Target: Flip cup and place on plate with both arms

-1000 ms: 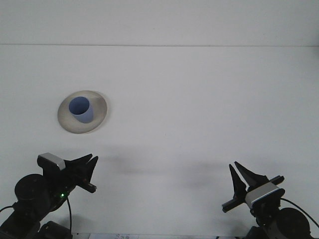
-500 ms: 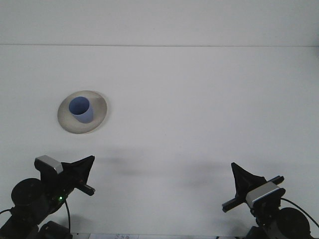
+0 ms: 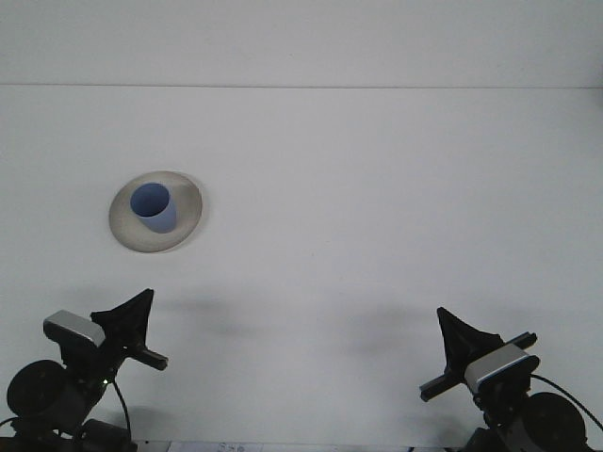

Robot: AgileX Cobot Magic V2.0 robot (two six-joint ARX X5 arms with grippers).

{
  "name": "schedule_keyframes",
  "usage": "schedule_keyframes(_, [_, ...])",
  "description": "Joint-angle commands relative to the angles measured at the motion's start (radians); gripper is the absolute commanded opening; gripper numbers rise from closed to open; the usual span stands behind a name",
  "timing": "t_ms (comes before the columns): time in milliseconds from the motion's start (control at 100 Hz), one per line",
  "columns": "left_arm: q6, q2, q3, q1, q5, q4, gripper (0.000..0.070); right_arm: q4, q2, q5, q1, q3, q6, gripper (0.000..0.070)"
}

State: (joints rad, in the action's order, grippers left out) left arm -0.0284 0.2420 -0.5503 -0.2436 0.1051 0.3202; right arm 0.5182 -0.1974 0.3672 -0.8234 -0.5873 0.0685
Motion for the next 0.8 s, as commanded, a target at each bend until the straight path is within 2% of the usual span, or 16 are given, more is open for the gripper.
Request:
schedule_keyframes(0, [0.093,-0.045,0.084,0.044,-0.078,-0.063,0.0015,-0.009,0.0,0.0,-0.008,-0.007,0.014,0.0004])
schedule_keyframes(110, [0.104,-0.145,0.237,0.124,-0.237,-0.166,0.0015,-0.009,0.0,0.0,-0.008,-0.007,0.014,0.0004])
schedule_keyframes(200, [0.108,-0.206,0.343,0.165,-0.297,-0.225,0.0015,-0.009,0.0,0.0,-0.008,-0.007,0.014,0.0004])
schedule_keyframes(360, [0.148,-0.239,0.488,0.188,-0.301,-0.324,0.0015,-0.009,0.0,0.0,-0.008,-0.007,0.014,0.0004])
schedule_keyframes(450, [0.148,-0.239,0.536,0.188,-0.301,-0.359,0.0015,-0.009,0.0,0.0,-0.008,-0.007,0.014,0.0004])
schedule_keyframes(790, [0.137,-0.239,0.537,0.188,-0.299,-0.349,0.0015,-0.009,0.0,0.0,-0.008,-0.007,0.014,0.0004])
